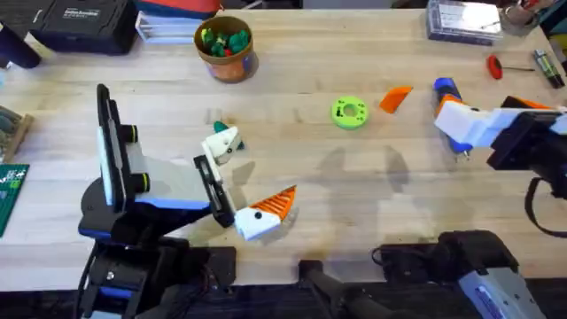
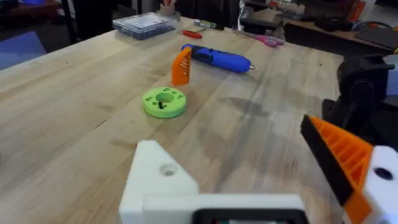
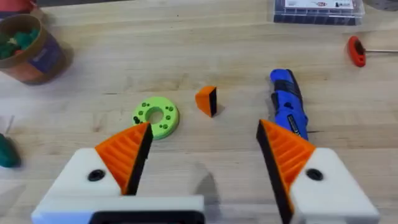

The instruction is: Pick up the gripper from the table and insert it into the empty holder that is missing its gripper. Then pick up a screw, insert it into the mounting hole, and use the screwdriver to tighten it. Finally, clean up the table by picking up the vegetable and placing it into the bucket.

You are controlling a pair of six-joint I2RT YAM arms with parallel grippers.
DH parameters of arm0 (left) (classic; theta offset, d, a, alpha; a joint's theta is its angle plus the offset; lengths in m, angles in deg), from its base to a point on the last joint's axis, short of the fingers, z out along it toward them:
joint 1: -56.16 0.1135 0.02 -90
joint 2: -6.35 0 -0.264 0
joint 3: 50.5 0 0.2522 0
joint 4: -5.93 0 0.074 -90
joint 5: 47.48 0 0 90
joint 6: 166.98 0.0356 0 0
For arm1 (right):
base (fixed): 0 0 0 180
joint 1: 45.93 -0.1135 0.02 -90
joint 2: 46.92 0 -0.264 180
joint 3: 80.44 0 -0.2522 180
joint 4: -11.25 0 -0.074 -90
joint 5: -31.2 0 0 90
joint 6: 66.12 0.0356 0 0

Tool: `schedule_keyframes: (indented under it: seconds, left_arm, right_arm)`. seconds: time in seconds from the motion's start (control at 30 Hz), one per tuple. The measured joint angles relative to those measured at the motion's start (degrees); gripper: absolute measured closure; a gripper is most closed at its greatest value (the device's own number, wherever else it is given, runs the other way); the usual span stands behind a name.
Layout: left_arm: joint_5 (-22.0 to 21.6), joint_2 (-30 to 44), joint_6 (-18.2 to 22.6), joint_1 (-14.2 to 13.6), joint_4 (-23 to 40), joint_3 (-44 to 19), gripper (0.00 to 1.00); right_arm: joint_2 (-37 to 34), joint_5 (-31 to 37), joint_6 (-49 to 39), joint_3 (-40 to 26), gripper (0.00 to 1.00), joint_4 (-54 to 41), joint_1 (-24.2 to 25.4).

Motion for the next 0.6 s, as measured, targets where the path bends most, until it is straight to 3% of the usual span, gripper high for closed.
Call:
schedule_keyframes:
  seconds: [0.47,0.6]
  left_arm:
    - [0.3,0.0,0.0,0.0,0.1,0.0,0.016]
    - [0.4,0.0,0.0,0.0,0.1,0.0,0.015]
  right_arm:
    - [-0.2,-1.1,0.6,0.0,0.009,0.5,0.0]
    - [-6.2,-2.4,-1.7,-1.5,0.009,0.6,0.0]
